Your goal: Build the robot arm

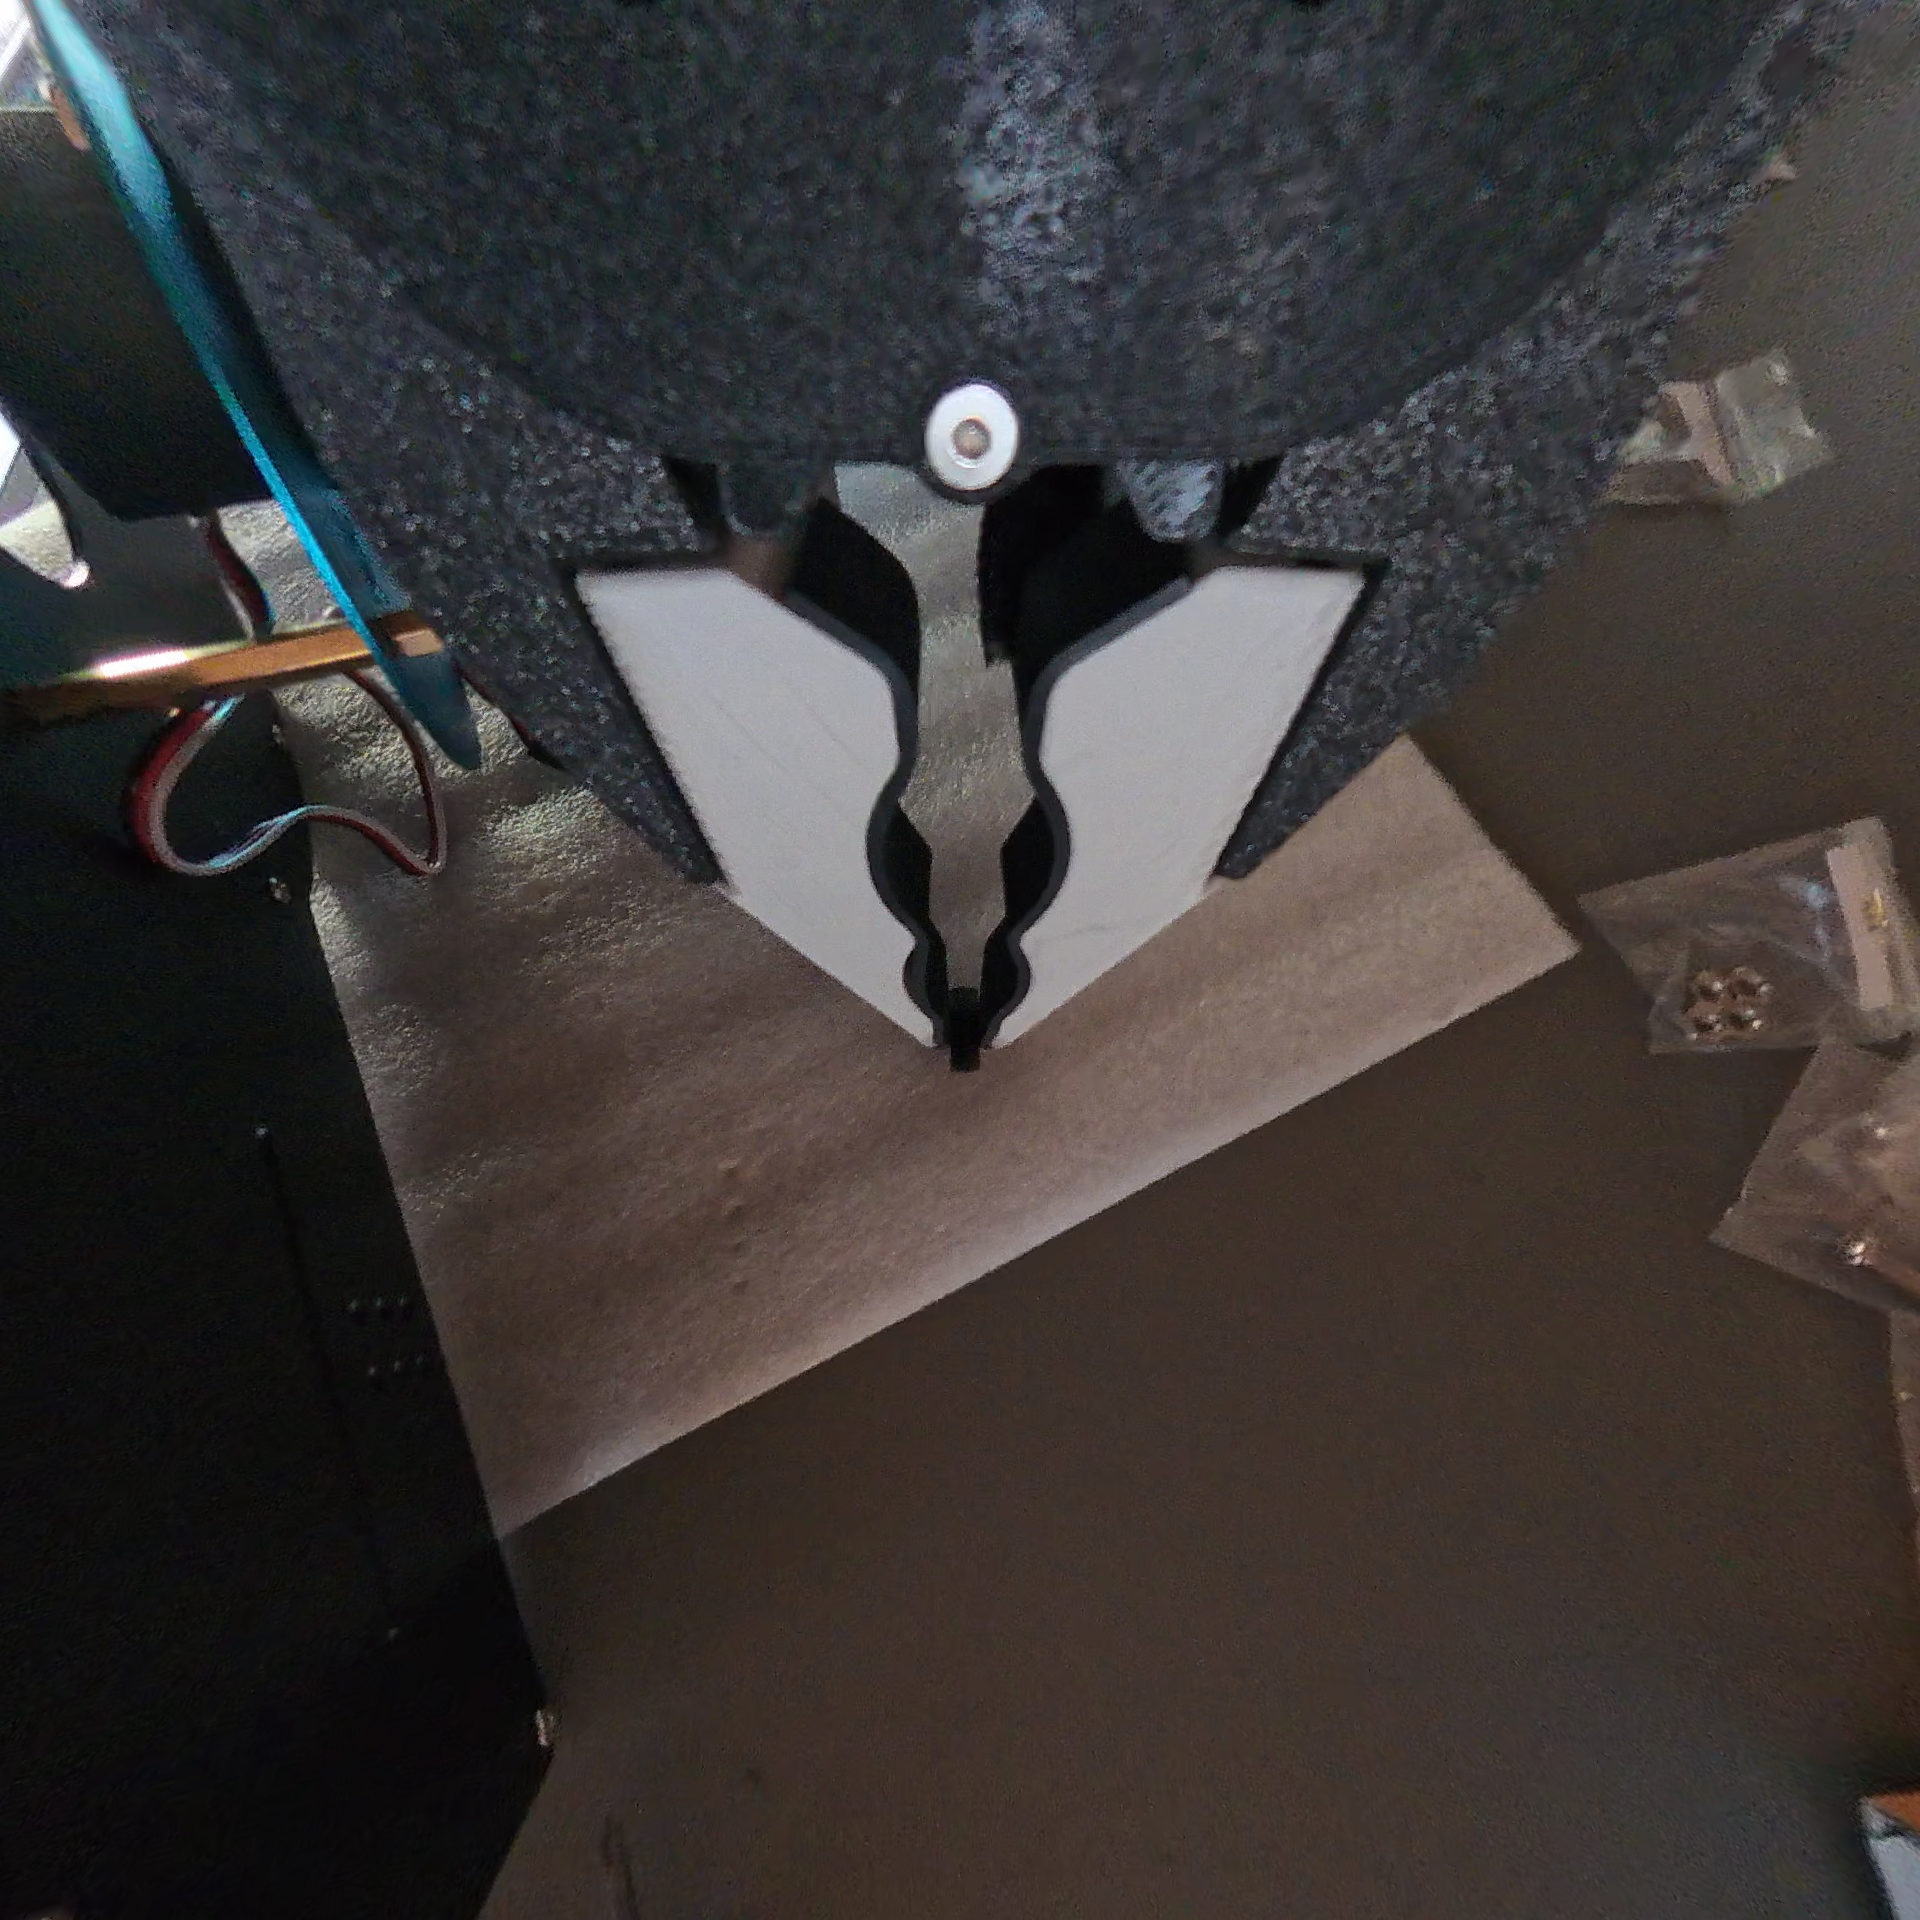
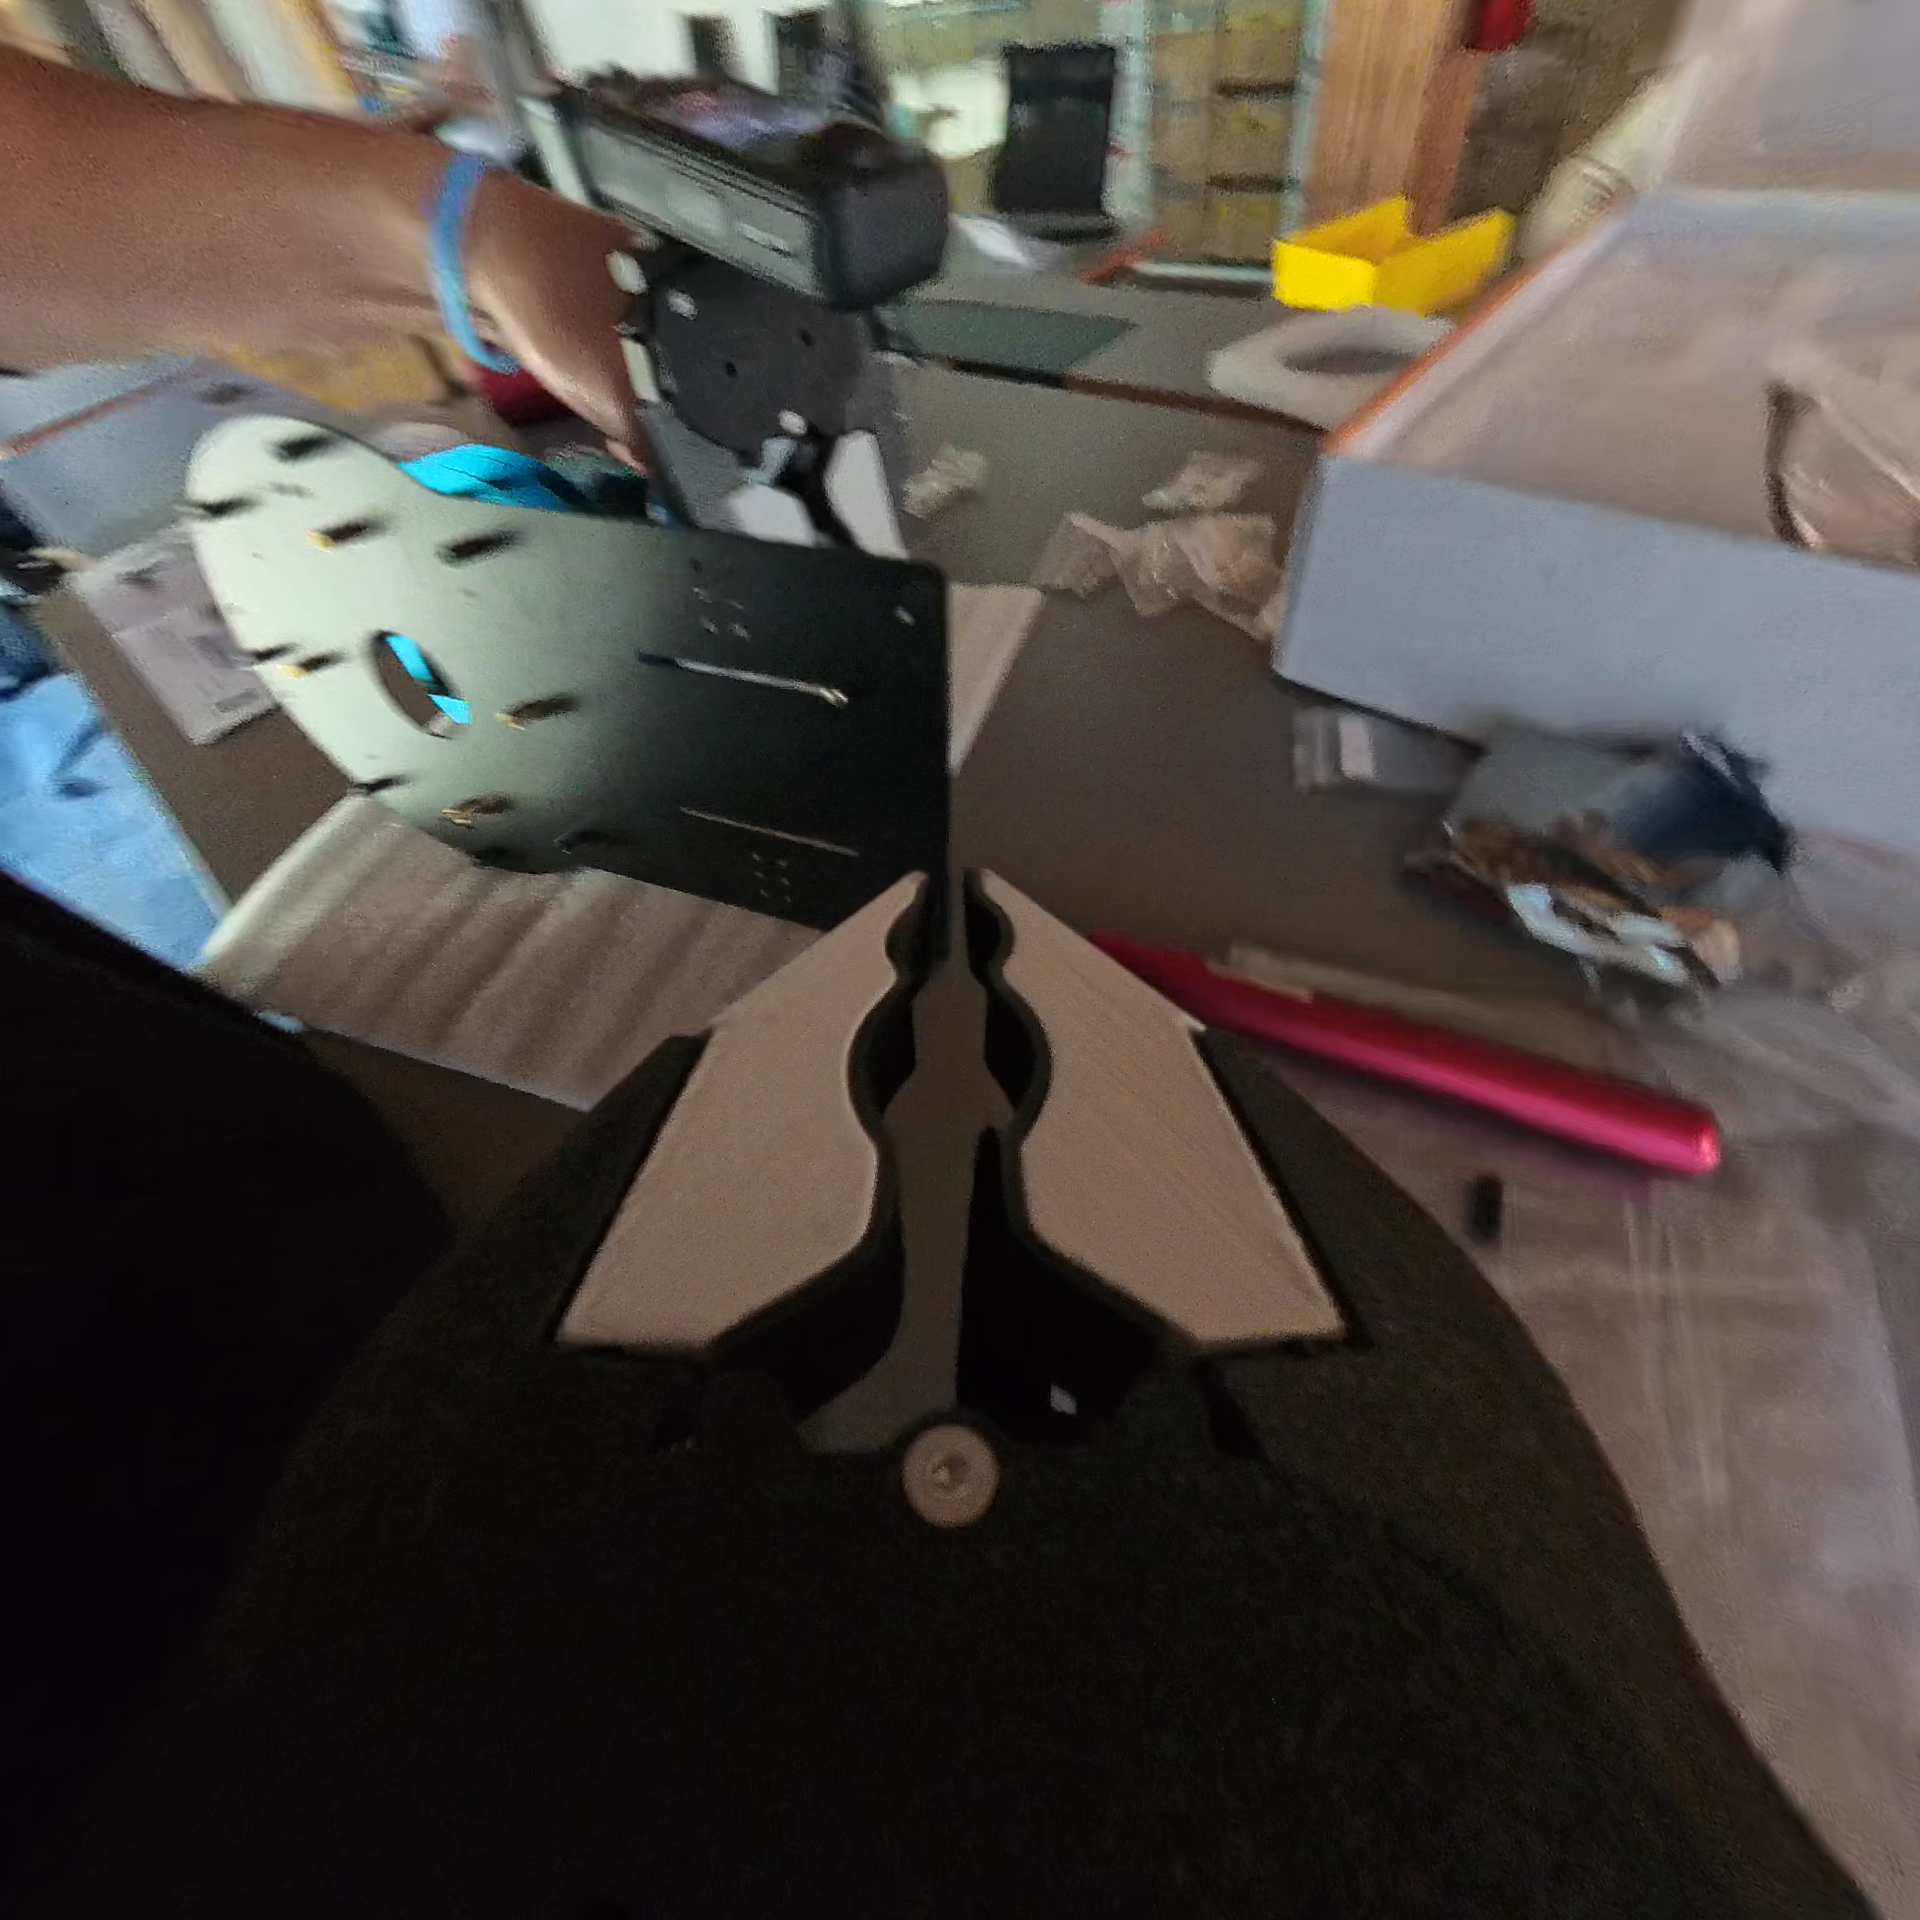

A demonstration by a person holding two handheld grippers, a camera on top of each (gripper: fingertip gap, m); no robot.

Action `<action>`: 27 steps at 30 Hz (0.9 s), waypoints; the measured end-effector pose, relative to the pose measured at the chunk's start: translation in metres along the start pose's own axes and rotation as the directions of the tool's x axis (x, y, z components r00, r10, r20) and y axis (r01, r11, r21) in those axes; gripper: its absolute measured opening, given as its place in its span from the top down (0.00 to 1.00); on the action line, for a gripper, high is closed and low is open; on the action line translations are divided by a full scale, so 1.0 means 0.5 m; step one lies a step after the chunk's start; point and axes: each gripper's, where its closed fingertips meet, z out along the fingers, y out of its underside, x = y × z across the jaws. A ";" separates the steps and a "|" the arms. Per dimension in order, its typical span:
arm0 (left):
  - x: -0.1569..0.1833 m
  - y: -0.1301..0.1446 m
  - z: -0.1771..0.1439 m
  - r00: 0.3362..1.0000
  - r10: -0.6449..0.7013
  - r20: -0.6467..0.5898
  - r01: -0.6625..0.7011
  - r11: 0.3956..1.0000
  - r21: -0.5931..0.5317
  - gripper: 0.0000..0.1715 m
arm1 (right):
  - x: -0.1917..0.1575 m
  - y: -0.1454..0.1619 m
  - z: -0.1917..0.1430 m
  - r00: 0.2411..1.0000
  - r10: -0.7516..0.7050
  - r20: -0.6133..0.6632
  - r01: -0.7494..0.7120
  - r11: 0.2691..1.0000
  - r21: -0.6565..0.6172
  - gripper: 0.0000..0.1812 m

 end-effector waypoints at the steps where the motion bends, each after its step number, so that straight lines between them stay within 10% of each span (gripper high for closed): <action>1: -0.002 -0.005 -0.011 0.999 -0.033 -0.002 0.033 0.999 0.024 0.97 | -0.010 -0.017 0.003 0.997 -0.028 0.072 0.027 1.000 0.017 0.95; 5: 0.005 -0.100 -0.131 0.960 -0.252 -0.119 0.277 0.916 0.292 0.97 | -0.030 -0.111 0.032 0.917 -0.280 0.283 0.264 0.960 0.092 0.86; 10: 0.068 -0.255 -0.344 0.828 -0.333 -0.452 0.558 0.581 0.593 0.97 | -0.038 -0.256 0.071 0.712 -0.495 0.498 0.451 0.866 0.216 0.79; 14: 0.143 -0.314 -0.419 0.729 -0.244 -0.640 0.668 0.458 0.586 0.98 | -0.080 -0.310 0.023 0.336 -0.451 0.826 0.485 0.836 0.259 0.81; 18: 0.182 -0.355 -0.452 0.679 -0.209 -0.704 0.720 0.381 0.580 0.98 | -0.098 -0.318 -0.002 0.036 -0.524 0.851 0.607 0.688 0.398 0.88; 27: 0.190 -0.392 -0.445 0.617 -0.320 -0.719 0.787 0.215 0.579 0.98 | -0.085 -0.311 -0.023 -0.219 -0.556 0.802 0.572 0.593 0.567 0.97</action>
